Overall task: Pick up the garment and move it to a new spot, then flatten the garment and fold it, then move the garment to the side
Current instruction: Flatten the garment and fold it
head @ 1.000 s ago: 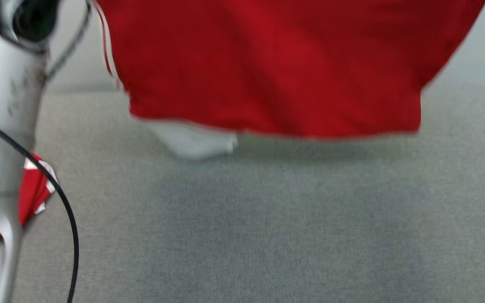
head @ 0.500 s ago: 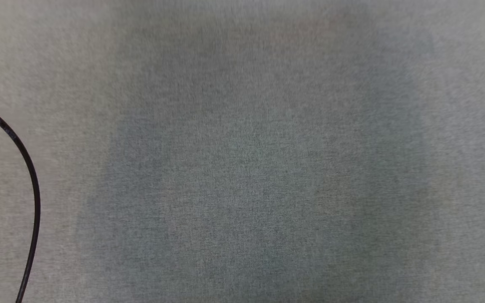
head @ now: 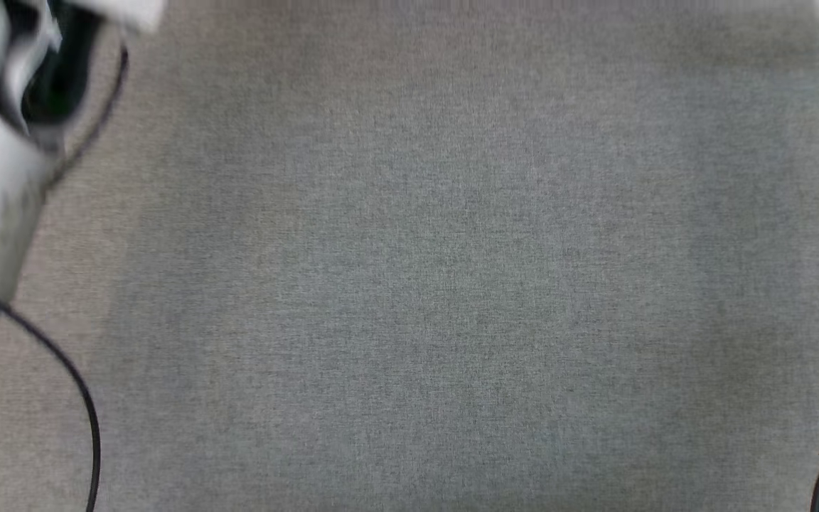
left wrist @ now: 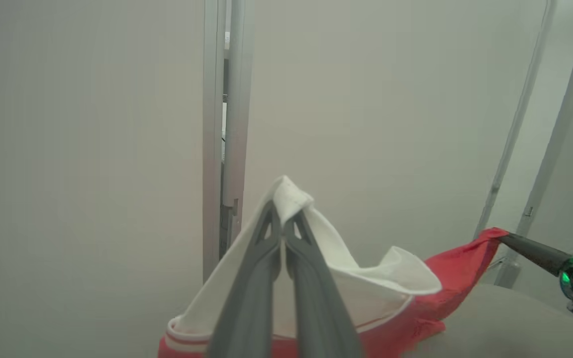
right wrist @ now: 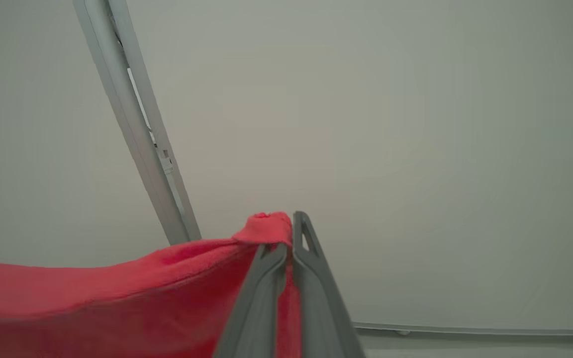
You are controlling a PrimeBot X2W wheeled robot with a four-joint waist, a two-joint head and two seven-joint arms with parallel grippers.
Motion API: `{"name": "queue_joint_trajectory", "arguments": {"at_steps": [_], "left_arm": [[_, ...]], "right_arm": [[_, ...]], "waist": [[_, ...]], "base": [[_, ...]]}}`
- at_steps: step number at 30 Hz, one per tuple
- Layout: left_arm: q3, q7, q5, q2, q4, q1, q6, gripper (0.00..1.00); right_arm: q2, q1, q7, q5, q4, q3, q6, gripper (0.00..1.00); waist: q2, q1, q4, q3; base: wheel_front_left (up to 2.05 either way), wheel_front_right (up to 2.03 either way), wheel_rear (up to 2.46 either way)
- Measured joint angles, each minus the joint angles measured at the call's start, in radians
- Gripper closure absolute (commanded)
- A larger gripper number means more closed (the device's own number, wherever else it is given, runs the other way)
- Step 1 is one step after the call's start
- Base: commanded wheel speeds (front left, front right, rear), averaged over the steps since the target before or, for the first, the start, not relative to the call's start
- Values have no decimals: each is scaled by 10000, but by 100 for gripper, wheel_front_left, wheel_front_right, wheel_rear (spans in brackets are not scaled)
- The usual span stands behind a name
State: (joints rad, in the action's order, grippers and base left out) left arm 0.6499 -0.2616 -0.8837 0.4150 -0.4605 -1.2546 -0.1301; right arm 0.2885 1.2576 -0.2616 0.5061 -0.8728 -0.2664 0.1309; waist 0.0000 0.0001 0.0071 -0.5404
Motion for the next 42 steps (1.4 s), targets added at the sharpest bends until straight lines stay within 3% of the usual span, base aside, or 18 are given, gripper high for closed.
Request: {"name": "queue_joint_trajectory", "arguments": {"at_steps": [7,16,25,35,42], "left_arm": [[539,6,-1421,1434,1801,3779,15,100],[688,4,-2276,2165,3904,8228,1016,100],[487,2,-2462,1914,4314,10906,1490,100],[-94,4,-2554,1649,4953,13492,1634,100],[-140,25,-2568,1787,5474,14202,1532,100]], "right_arm": [[675,-3330,0,2174,993,-874,0,100],[1795,-7042,0,4309,2882,-1643,2,100],[2339,-9657,0,4750,4057,-1852,2,100],[2619,-12479,2,4989,4957,-963,2,100],[2876,-13921,10,5415,5797,-706,2,100]], "waist": [[0,0,136,1005],[0,0,153,2358],[1,-1,114,3651],[0,-1,177,4830],[0,-1,327,5197]], "base": [[0,0,0],[0,0,0],[0,0,0],[0,0,0],[0,0,0]]}}
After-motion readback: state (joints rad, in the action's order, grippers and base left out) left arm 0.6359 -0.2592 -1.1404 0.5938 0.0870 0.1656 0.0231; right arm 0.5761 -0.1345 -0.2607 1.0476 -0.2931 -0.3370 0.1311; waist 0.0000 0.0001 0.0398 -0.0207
